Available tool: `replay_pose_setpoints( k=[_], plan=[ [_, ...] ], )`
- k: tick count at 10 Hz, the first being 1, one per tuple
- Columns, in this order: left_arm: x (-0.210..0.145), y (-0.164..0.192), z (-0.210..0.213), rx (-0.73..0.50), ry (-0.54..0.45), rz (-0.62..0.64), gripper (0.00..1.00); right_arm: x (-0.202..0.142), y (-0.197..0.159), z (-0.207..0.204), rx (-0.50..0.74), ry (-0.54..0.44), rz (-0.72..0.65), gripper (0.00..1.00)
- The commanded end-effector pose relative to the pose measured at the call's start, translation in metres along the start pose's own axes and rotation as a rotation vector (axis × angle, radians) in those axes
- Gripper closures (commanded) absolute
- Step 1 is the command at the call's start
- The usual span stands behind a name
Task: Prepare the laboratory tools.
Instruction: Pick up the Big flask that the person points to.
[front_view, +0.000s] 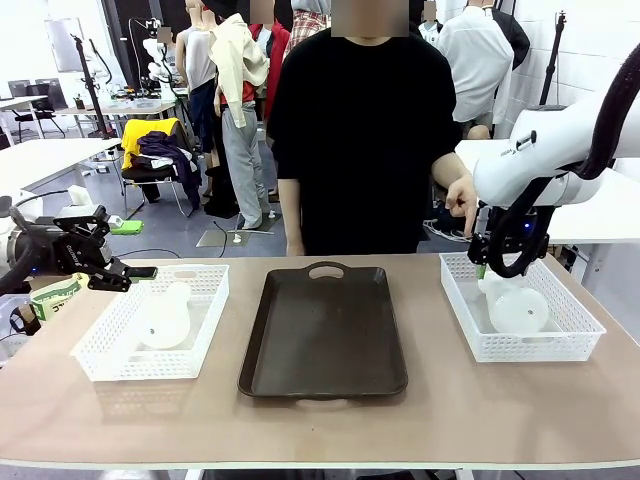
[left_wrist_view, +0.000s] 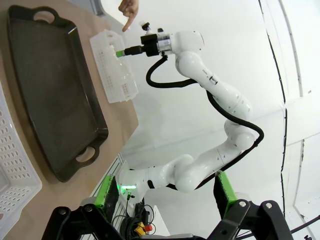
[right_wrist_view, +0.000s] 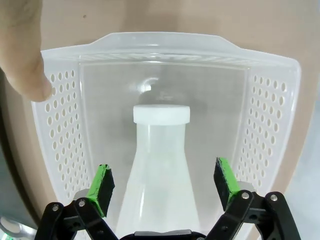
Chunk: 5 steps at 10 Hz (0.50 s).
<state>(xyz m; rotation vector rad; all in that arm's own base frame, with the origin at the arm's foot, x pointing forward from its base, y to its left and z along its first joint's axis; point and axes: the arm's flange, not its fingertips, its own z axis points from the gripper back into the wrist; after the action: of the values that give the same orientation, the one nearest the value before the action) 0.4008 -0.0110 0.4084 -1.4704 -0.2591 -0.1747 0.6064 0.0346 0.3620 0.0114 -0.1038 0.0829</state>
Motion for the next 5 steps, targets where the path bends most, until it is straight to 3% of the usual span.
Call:
replay_pose_setpoints(
  k=[1,5],
  plan=[
    [-0.001,-0.002,0.001,-0.007,-0.002,-0.002,0.00,0.011,0.005,-0.006,-0.036,0.025,-0.016,0.00],
    [-0.001,-0.002,0.001,-0.007,-0.002,-0.002,0.00,0.014,0.006,-0.020,-0.073,0.030,-0.038,0.00]
  ],
)
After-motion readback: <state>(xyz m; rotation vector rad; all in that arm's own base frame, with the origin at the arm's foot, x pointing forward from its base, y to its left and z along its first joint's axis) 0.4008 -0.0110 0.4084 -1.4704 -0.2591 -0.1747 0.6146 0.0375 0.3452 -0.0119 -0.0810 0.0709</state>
